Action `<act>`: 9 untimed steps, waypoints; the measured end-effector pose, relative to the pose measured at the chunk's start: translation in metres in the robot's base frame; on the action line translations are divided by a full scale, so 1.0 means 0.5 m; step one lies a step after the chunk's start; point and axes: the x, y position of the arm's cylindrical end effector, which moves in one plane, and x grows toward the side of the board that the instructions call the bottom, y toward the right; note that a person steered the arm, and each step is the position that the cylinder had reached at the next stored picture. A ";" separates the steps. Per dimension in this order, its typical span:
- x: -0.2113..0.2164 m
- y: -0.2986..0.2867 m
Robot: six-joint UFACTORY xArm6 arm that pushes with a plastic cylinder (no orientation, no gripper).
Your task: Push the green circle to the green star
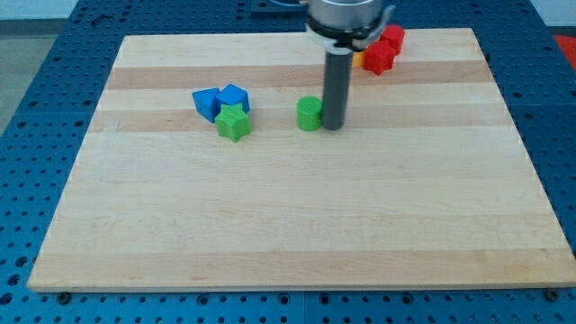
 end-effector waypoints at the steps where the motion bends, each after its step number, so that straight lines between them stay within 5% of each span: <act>1: -0.001 -0.045; 3: -0.094 -0.001; 9: -0.004 -0.129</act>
